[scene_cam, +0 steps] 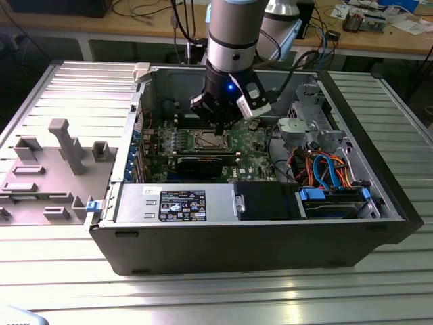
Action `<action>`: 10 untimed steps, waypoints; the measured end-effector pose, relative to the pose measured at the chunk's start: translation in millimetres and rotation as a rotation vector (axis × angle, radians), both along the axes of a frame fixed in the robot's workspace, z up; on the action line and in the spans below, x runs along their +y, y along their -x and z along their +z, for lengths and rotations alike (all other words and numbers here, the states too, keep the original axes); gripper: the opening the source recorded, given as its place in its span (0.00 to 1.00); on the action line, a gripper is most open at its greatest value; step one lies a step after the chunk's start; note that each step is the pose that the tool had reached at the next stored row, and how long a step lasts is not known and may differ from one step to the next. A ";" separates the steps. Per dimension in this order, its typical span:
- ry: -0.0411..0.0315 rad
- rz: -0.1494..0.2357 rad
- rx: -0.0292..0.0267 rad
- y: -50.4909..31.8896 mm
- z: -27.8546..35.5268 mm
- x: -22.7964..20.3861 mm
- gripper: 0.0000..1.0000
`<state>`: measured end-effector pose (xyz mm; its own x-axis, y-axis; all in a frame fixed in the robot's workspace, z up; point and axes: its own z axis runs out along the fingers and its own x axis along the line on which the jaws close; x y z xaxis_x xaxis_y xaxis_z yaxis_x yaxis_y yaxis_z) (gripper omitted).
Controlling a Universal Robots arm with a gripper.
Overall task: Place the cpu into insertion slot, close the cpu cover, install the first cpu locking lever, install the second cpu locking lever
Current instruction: 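Install the second cpu locking lever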
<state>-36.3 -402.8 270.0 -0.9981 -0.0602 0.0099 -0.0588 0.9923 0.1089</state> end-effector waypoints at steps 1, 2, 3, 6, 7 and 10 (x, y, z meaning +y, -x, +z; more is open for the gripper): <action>0.0003 0.000 0.0000 3.0 -1.4 -0.9 0.11; 0.0005 0.000 0.0001 4.9 -2.7 -1.1 0.11; 0.0004 0.000 0.0000 7.3 -4.3 -1.1 0.11; 0.0004 0.000 0.0000 26.2 -13.3 -1.1 0.11; 0.0004 0.000 0.0000 29.9 -15.1 -1.1 0.11; 0.0003 0.000 0.0000 41.1 -26.5 -1.1 0.11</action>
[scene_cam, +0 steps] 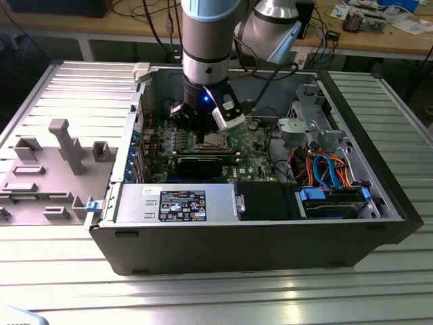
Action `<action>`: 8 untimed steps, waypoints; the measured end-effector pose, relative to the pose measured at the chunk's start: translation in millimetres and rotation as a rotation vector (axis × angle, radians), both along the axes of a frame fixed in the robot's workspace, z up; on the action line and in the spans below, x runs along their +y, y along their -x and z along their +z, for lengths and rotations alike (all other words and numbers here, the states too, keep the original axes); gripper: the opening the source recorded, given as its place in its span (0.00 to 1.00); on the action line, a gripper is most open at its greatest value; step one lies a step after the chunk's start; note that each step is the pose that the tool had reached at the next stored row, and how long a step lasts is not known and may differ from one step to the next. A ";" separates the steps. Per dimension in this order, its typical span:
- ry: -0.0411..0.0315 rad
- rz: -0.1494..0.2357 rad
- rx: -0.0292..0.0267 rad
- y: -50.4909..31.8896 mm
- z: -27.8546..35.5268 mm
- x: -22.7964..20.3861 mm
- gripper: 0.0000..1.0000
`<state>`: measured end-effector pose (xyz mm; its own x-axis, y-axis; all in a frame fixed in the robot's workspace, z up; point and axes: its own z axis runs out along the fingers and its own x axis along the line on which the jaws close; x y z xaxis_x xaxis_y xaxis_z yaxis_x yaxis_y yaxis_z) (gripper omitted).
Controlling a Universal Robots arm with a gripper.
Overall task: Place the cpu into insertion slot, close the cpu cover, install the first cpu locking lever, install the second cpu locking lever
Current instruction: 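Install the second cpu locking lever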
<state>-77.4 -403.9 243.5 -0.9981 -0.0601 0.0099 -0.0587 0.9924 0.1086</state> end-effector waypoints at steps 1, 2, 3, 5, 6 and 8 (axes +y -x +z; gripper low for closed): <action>0.0001 0.000 0.0000 3.9 -3.3 0.0 0.11; 0.0001 0.000 0.0000 6.2 -5.6 0.0 0.11; 0.0000 0.000 -0.0001 7.9 -7.6 0.0 0.11; 0.0002 0.004 0.0001 10.2 -13.5 0.0 0.11; 0.0002 0.006 0.0002 10.3 -15.2 0.2 0.11; -0.0001 0.010 -0.0002 10.4 -20.0 2.1 0.11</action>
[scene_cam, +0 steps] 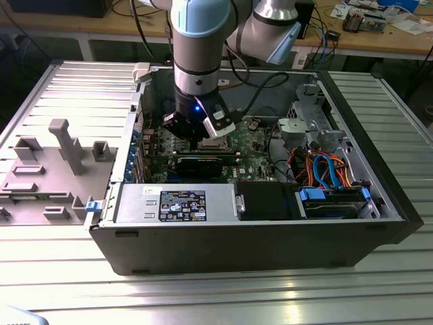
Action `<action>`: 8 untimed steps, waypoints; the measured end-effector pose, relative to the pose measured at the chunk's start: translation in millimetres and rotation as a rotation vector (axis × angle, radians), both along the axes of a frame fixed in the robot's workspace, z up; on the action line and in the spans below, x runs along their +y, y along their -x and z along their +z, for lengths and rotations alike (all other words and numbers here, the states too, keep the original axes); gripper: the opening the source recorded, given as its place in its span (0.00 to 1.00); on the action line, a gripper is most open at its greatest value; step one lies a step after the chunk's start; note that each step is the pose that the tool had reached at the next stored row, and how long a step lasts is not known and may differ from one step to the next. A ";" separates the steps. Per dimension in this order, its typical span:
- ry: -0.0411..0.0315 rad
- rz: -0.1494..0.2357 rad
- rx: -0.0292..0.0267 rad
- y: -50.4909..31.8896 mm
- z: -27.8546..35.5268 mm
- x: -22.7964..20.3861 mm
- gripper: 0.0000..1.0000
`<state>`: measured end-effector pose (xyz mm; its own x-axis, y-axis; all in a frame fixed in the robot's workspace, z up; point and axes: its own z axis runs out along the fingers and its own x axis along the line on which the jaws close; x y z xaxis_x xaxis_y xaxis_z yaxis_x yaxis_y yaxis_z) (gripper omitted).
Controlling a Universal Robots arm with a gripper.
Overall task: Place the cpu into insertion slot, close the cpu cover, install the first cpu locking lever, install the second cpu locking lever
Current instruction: 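Install the second cpu locking lever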
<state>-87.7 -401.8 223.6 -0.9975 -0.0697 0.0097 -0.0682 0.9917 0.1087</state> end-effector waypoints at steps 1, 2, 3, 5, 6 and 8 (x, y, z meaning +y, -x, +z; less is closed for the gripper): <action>-0.0001 0.002 0.0001 0.1 -1.9 1.0 0.11; -0.0002 0.005 0.0002 0.8 -5.4 2.7 0.11; -0.0002 0.007 0.0001 1.5 -7.8 3.8 0.11; -0.0007 0.009 0.0002 3.1 -12.0 4.9 0.11; -0.0011 0.009 0.0002 4.4 -13.8 5.5 0.11; -0.0025 0.010 0.0002 7.2 -16.6 6.8 0.11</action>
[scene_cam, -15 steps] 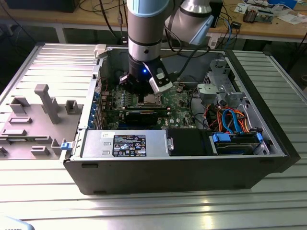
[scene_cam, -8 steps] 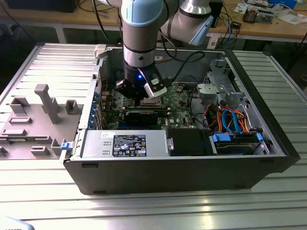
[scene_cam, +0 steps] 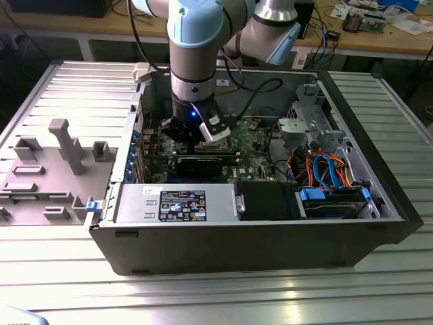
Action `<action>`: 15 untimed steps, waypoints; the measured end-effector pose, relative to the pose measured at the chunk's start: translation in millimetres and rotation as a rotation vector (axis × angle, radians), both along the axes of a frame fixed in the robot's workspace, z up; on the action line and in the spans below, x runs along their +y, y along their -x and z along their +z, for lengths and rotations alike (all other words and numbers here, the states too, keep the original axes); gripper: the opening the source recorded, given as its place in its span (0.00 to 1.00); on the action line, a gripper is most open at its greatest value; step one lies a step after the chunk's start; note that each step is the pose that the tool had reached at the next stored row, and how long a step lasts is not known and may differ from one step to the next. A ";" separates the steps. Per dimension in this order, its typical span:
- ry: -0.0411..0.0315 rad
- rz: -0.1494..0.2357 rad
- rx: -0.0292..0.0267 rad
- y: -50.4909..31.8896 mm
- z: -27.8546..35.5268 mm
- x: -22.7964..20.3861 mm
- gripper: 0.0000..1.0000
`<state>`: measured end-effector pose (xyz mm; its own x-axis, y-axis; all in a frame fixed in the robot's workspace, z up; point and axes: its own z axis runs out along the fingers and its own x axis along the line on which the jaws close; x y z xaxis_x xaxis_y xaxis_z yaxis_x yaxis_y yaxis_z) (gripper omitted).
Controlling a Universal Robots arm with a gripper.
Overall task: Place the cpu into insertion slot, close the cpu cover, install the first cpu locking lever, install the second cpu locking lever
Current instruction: 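Install the second cpu locking lever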
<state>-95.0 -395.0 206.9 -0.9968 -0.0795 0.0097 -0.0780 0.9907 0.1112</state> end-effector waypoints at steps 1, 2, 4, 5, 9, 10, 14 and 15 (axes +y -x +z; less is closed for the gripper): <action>-0.0012 0.000 0.0001 1.1 -1.1 1.3 0.11; -0.0024 0.001 0.0004 1.2 -1.9 4.2 0.11; -0.0061 0.003 0.0000 1.2 -4.0 9.6 0.11; -0.0078 0.003 -0.0001 1.2 -4.8 10.5 0.11; -0.0130 0.006 0.0003 1.1 -7.9 13.3 0.11; -0.0134 0.007 0.0000 1.1 -8.1 13.5 0.11; -0.0027 0.009 0.0008 -2.1 0.9 15.0 0.11; 0.0017 0.009 0.0030 -4.7 1.0 15.7 0.11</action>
